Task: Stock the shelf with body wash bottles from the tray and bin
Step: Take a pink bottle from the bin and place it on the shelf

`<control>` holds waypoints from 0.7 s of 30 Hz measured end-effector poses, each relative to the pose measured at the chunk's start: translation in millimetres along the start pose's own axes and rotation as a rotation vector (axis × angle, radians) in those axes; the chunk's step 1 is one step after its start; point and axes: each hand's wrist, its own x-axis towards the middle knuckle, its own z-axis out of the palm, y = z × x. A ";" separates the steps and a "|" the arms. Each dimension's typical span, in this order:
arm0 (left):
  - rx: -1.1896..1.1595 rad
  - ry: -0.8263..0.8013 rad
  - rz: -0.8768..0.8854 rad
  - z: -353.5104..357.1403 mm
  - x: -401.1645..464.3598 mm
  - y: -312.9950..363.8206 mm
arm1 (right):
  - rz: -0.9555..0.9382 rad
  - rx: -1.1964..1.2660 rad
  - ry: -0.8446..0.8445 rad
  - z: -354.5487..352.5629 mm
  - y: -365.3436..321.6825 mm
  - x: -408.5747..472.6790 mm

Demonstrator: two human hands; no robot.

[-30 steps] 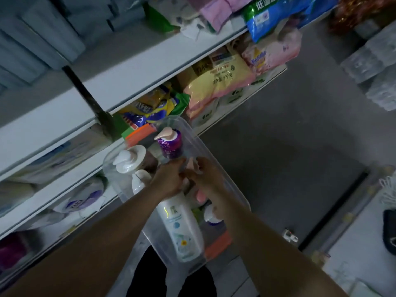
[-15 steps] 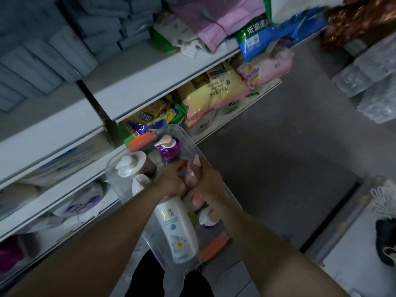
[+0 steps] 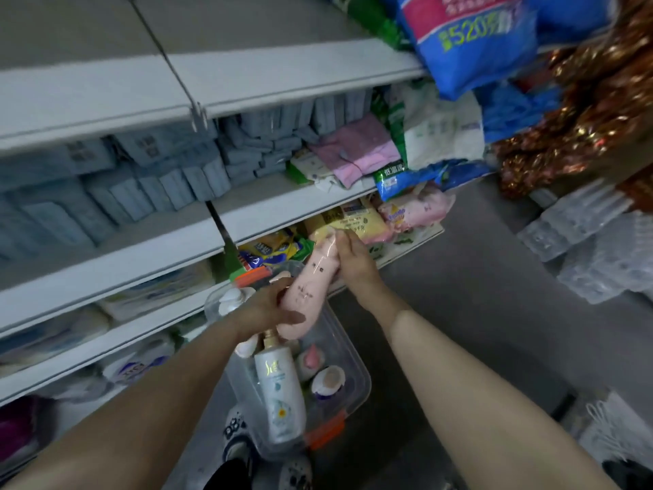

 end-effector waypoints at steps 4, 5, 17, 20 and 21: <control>-0.130 -0.006 0.029 -1.5 -42.0 20.6 | -0.062 0.040 -0.084 4.0 -43.5 -6.8; -0.158 0.035 0.047 -1.8 -52.0 22.6 | -0.068 0.050 -0.118 5.8 -52.1 -8.5; -0.331 0.424 0.172 -52.2 -168.8 41.6 | -0.221 0.094 -0.572 67.6 -142.4 -65.0; -0.346 0.499 0.199 -70.4 -195.3 46.3 | -0.261 0.062 -0.639 83.3 -167.8 -75.9; -0.345 0.519 0.210 -77.2 -205.7 46.7 | -0.275 0.045 -0.671 90.3 -177.5 -79.8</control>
